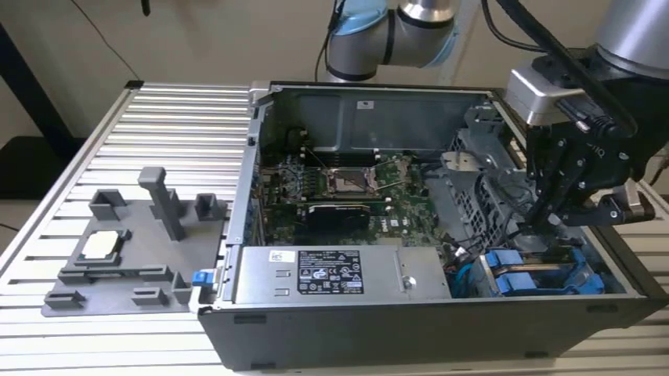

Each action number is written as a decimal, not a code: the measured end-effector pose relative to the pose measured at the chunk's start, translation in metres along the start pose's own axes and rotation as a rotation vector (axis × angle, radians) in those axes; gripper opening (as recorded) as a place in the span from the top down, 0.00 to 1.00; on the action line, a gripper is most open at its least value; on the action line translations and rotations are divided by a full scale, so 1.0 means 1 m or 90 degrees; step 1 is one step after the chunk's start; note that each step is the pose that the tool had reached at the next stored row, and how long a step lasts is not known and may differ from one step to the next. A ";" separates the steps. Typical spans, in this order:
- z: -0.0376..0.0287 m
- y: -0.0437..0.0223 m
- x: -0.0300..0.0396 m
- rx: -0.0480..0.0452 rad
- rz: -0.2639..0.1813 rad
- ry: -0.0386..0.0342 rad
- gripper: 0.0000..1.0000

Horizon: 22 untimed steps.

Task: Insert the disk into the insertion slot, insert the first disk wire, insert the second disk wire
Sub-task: 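Insert the second disk wire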

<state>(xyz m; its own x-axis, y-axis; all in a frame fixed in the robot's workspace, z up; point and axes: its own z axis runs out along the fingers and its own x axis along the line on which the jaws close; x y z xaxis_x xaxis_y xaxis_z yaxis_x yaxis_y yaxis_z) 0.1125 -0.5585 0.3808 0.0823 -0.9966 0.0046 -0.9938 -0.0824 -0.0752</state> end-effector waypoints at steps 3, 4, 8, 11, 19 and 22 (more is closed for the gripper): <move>0.0000 0.0000 0.0000 0.0028 0.007 -0.0300 0.84; 0.0000 -0.0006 0.0001 0.0009 0.007 -0.0311 0.84; 0.0004 -0.0053 0.0011 -0.0185 0.008 -0.0329 0.84; 0.0008 -0.0106 0.0019 -0.0321 0.008 -0.0343 0.84; 0.0019 -0.0250 0.0053 -0.0735 0.009 -0.0377 0.84; 0.0025 -0.0302 0.0089 -0.0872 0.010 -0.0389 0.84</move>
<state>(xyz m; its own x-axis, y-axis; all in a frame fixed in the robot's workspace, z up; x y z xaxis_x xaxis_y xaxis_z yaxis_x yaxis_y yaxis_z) 0.1434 -0.5648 0.3806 0.0673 -0.9961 -0.0565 -0.9956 -0.0708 0.0620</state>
